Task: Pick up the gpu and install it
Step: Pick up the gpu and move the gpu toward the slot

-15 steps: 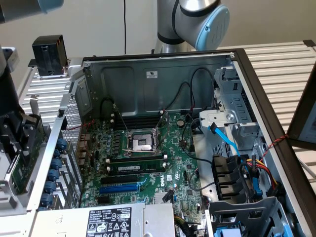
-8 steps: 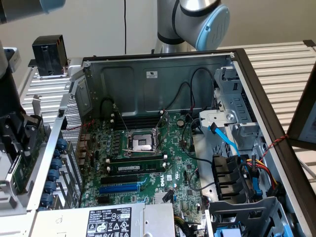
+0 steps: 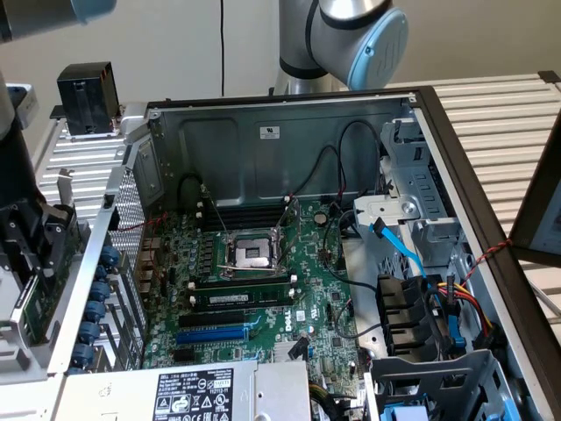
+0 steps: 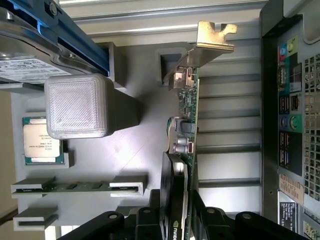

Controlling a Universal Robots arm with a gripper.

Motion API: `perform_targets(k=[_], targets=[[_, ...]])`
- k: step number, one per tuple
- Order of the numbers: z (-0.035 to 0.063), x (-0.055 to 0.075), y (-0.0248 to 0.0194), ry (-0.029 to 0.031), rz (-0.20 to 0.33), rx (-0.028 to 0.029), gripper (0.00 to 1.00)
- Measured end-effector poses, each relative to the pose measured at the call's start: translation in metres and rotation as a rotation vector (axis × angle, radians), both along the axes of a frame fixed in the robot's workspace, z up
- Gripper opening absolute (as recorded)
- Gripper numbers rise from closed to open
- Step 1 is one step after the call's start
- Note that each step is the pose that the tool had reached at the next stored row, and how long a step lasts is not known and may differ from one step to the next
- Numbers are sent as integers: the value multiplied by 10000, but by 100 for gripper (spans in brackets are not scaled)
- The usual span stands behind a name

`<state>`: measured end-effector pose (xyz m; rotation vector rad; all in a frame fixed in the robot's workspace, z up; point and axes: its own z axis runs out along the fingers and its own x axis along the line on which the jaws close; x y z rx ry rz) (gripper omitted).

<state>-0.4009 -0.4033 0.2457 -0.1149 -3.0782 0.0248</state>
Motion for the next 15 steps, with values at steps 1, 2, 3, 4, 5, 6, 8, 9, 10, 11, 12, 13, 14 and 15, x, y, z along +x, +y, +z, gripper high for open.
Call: perform_targets(k=[1, 2, 3, 4, 5, 6, 8, 9, 10, 11, 12, 13, 14, 15], targets=[[-1, 0, -1, -1, -82, 16, 36], [-1, 0, -2, 0, -164, 27, 36], [-1, 0, -4, 1, -237, 37, 36], [-2, 0, -8, 3, -301, 49, 36], [-2, 0, -14, 7, -354, 65, 36], [-2, 0, -20, 16, -393, 91, 36], [-3, 0, -33, 48, -421, 165, 36], [-4, 0, -40, 64, -428, 219, 36], [-5, 0, -46, 83, -435, 281, 36], [-5, 0, -50, 102, -443, 347, 36], [-5, 0, -56, 117, -449, 403, 36], [-5, 0, -62, 127, -452, 446, 36], [-4, 0, -64, 136, -452, 473, 36], [-4, 0, -65, 141, -454, 493, 36]])
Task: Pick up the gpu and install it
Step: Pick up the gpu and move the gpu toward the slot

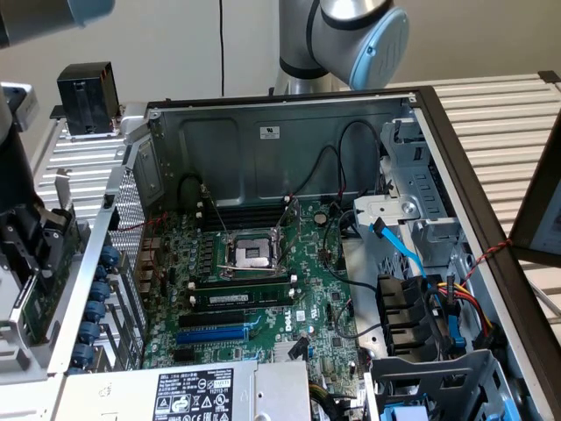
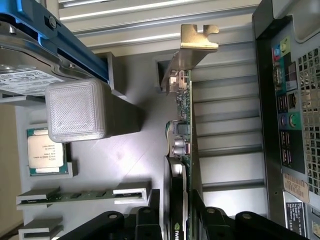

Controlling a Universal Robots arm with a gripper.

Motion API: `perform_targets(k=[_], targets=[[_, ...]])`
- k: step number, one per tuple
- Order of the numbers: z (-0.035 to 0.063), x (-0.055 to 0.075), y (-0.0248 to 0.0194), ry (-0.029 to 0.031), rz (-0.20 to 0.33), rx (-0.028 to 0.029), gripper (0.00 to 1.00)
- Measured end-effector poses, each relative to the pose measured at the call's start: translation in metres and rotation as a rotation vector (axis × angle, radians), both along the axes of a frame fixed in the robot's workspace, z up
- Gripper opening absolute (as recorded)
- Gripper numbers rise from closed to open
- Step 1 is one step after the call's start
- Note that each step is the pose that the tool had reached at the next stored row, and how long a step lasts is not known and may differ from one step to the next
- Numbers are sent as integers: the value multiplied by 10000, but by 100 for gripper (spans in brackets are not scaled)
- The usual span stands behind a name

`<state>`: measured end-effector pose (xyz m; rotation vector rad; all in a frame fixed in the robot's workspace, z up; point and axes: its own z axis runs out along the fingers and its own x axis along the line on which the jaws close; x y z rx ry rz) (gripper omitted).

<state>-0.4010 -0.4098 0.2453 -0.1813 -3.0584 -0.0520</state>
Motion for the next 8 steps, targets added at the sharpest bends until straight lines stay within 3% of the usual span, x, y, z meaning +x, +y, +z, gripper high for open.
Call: perform_targets(k=[3, 8], targets=[[-1, 0, -10, 22, -5, 45, 36], [-1, 0, -30, 66, -12, 56, 36]])
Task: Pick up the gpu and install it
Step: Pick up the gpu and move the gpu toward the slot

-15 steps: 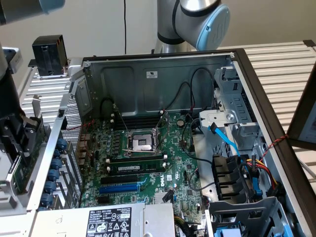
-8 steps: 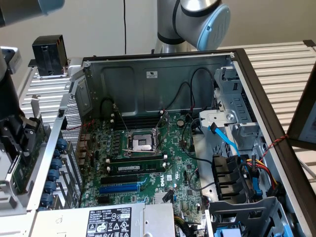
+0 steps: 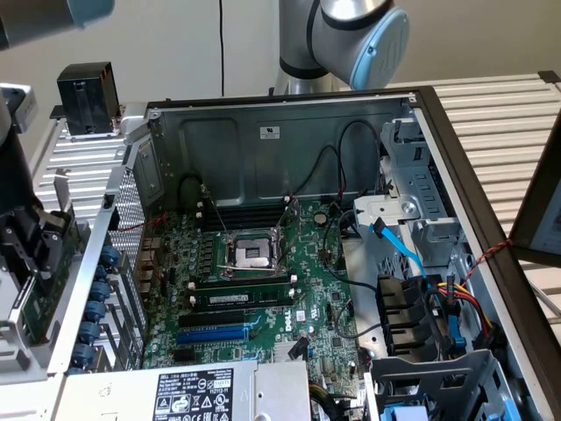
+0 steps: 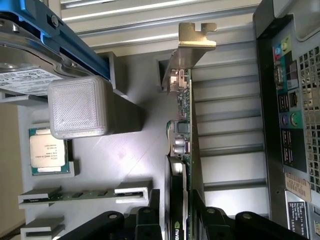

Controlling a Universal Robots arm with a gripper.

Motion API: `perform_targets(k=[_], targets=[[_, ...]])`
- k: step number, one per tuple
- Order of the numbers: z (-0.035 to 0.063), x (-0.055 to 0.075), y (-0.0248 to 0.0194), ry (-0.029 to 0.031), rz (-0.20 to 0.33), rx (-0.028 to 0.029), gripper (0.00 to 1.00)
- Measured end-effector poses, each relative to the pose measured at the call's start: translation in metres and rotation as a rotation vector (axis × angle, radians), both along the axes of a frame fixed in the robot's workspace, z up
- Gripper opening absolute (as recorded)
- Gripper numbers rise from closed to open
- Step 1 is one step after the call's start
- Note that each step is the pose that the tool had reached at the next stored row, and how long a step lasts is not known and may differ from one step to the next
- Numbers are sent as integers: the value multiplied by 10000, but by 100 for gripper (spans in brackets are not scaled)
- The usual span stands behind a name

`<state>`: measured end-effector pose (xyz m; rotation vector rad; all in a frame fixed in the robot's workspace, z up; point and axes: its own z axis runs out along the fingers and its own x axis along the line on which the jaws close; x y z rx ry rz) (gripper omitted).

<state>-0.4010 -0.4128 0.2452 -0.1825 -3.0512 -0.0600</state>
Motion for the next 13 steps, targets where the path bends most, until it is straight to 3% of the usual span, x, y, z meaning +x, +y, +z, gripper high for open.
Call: perform_targets(k=[13], targets=[[-25, 0, -28, 10, -3, 70, 36]])
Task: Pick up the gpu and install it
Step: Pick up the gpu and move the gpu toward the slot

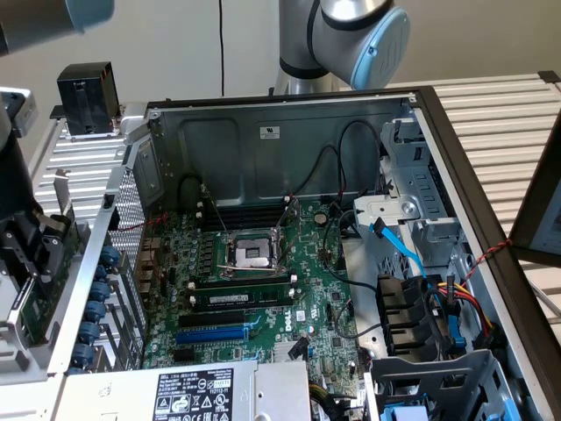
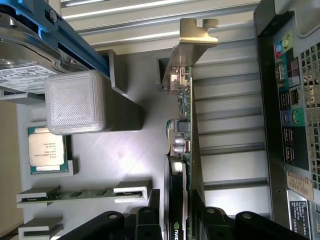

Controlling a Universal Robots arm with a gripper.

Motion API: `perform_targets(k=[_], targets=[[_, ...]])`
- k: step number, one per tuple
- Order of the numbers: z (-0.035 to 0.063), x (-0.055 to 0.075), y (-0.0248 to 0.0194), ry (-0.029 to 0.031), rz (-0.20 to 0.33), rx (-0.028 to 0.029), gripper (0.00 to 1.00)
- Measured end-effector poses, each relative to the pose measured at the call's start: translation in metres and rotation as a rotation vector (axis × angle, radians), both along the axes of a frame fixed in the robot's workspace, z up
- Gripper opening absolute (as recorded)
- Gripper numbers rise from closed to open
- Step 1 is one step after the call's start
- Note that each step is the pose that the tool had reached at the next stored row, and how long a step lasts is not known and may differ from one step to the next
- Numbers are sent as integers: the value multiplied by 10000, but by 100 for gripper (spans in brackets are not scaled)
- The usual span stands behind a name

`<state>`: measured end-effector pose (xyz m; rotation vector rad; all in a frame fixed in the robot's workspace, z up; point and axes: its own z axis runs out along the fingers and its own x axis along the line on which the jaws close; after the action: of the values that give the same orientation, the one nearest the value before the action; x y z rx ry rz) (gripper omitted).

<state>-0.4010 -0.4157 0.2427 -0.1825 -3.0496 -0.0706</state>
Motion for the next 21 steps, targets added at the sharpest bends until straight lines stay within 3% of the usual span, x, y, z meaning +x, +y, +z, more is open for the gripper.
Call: perform_targets(k=[8, 18, 20, 21], targets=[[38, -1, -14, 0, -24, 50, 36], [52, -8, -25, 1, -26, 51, 36], [60, -10, -30, 0, -25, 51, 27], [65, -11, -34, 0, -25, 52, 27]])
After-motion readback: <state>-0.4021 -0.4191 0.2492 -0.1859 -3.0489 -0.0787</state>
